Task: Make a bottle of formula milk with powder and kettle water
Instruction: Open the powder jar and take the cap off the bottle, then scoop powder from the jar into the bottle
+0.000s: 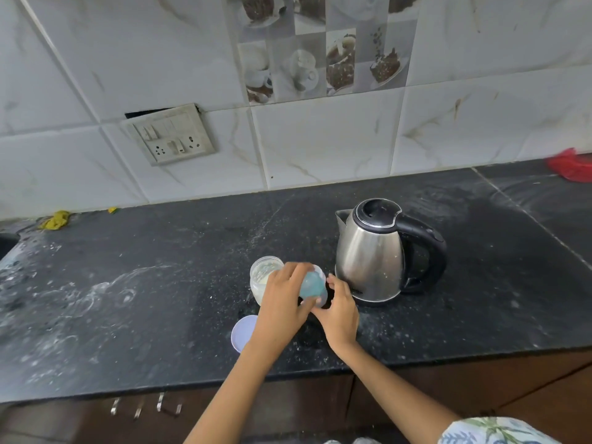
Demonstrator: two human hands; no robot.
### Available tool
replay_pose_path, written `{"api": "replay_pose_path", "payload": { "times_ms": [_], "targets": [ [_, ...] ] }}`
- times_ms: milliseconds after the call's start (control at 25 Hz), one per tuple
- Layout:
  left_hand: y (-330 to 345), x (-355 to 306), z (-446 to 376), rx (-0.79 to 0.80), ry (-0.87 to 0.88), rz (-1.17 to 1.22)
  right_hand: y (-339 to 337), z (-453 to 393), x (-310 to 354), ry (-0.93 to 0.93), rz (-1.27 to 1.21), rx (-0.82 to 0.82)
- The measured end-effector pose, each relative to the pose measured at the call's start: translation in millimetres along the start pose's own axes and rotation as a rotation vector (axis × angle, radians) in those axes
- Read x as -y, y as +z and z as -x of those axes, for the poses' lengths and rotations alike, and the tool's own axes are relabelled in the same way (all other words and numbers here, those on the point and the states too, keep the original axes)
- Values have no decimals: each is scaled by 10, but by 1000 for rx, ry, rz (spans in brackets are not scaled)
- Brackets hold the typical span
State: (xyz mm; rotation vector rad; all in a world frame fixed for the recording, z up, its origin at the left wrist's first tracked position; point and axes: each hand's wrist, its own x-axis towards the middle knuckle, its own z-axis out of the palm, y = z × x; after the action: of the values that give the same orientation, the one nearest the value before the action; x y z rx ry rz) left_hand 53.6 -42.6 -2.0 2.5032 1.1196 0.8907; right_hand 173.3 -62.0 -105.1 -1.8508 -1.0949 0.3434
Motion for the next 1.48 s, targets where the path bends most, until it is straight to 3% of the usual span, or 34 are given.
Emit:
{"api": "replay_pose_path", "payload": {
  "times_ms": [160,360,440,680,880,1160,1480],
  "targets": [
    [264,185,534,99,-49,-7,-317,171,-257,-143,-62,3],
    [610,231,615,330,-35,-174,-578,232,-293,-171,-91,33],
    [666,239,659,353,-39,-181,-628,218,-273,-191,-101,49],
    [397,137,581,2,-88,-44,-676,22,63,-305,-199,126],
    [209,265,420,-258,-347,-25,-508,-306,468,-450,-160,273],
    [353,708,256,-167,-672,170,-265,-547,702,-479,-117,407],
    [306,723,48,-207,-580,196,-157,-712,812,-414,-67,498]
  ]
}}
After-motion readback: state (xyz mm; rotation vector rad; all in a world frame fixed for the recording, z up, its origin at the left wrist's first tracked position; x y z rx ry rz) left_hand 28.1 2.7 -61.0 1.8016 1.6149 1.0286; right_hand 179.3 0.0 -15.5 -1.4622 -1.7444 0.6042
